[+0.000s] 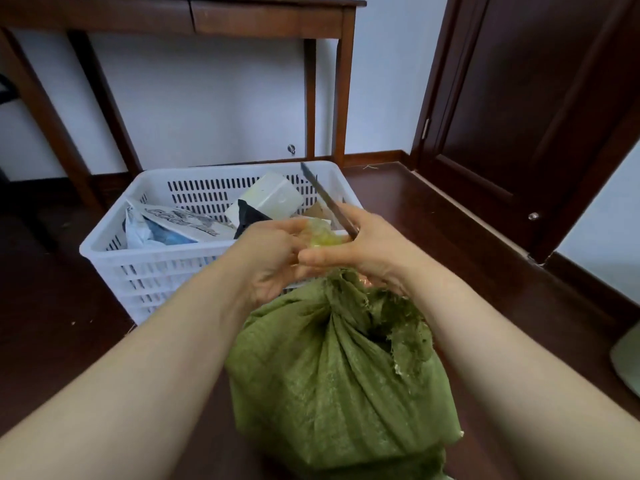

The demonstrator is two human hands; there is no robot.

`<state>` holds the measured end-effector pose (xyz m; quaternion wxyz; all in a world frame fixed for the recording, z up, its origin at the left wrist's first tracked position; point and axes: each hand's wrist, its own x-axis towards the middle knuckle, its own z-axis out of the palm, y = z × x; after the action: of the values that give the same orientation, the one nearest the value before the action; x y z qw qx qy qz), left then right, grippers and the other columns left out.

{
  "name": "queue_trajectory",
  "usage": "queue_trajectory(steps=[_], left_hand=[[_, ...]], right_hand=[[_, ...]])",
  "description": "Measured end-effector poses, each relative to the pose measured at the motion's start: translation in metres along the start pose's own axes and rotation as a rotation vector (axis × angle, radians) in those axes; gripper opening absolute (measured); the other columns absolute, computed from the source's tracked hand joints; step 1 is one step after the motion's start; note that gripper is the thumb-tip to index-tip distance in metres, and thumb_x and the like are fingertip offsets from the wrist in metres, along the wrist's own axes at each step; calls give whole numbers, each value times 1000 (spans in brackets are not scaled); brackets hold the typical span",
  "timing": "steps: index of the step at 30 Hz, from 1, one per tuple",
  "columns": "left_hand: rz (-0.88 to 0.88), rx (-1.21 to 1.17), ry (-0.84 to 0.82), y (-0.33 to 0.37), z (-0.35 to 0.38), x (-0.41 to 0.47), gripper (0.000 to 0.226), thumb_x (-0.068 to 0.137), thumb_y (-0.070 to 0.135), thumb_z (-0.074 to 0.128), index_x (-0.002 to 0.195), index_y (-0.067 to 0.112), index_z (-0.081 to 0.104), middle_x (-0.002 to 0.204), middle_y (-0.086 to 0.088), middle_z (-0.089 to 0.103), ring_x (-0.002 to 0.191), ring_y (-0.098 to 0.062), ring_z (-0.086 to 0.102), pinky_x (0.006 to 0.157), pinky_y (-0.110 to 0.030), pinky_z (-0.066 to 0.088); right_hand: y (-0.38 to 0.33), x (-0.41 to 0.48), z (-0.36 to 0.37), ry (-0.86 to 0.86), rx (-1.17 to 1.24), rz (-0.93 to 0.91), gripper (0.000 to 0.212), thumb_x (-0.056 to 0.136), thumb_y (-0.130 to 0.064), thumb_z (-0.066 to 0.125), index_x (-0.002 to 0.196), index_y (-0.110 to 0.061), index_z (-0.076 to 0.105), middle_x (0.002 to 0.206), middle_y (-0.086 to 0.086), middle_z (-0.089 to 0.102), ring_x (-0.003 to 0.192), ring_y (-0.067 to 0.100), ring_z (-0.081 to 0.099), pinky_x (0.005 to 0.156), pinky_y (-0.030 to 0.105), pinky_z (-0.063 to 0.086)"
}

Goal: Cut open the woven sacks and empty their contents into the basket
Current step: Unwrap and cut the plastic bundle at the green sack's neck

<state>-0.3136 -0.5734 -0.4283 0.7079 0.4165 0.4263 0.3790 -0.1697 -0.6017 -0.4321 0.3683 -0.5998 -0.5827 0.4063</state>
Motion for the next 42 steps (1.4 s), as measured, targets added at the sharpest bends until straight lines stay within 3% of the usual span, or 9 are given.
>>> queue_trajectory(steps=[5,10,14,18,22,25,31,37,42], left_hand=[[-109,65,-146,-7,19,3,36,90,-9,41,114,4,64,105,-14,70,92,-25,64,75,-50,57],[-102,118,-93,-10,43,1,22,93,-2,44,101,10,60,81,-5,71,81,-18,62,75,-47,57],[205,495,25,-28,64,2,49,91,-7,45,87,35,69,93,-1,65,96,-29,63,89,-46,54],[318,889,-53,-41,68,0,62,91,-4,36,135,39,48,117,-2,60,78,-20,56,67,-29,49],[362,757,-40,-41,71,-17,57,93,1,42,143,28,40,118,-9,62,105,-26,62,93,-45,51],[330,446,22,-28,62,-15,53,94,1,53,142,22,43,99,-4,66,85,-15,67,79,-37,59],[362,1040,-89,-52,57,34,79,83,-13,45,151,22,24,157,1,21,143,-20,24,107,-23,27],[382,1194,-95,-55,56,64,51,81,33,72,127,23,54,113,8,58,104,-12,54,85,-27,42],[406,1320,-19,-60,53,61,52,71,54,74,108,19,64,100,4,64,94,-18,60,76,-32,48]], right_hand=[[24,4,-12,99,61,17,44,50,-11,92,89,-17,73,76,-1,74,67,7,69,61,24,55],[23,-5,-27,93,22,81,20,67,3,80,77,-7,67,38,-11,53,27,-1,43,31,9,30],[32,3,-32,227,104,104,28,77,5,68,60,-13,54,31,-13,46,25,-1,40,31,9,29],[43,14,-27,277,111,101,33,81,-4,67,54,-18,54,33,-12,48,27,-1,42,30,11,31],[77,23,-44,556,14,227,33,70,-4,70,44,-19,56,42,-8,56,42,7,54,44,20,44],[100,15,-67,630,164,315,25,61,7,73,52,-15,65,61,7,67,59,25,58,59,38,54],[74,3,-58,351,394,80,33,63,17,63,58,-16,57,44,-1,50,42,12,24,45,22,13],[81,-6,-79,110,695,120,18,77,-21,61,66,-10,52,52,1,52,42,13,25,52,30,10],[81,13,-67,445,470,307,22,75,-12,68,62,-4,53,43,2,41,29,13,36,37,17,30]])
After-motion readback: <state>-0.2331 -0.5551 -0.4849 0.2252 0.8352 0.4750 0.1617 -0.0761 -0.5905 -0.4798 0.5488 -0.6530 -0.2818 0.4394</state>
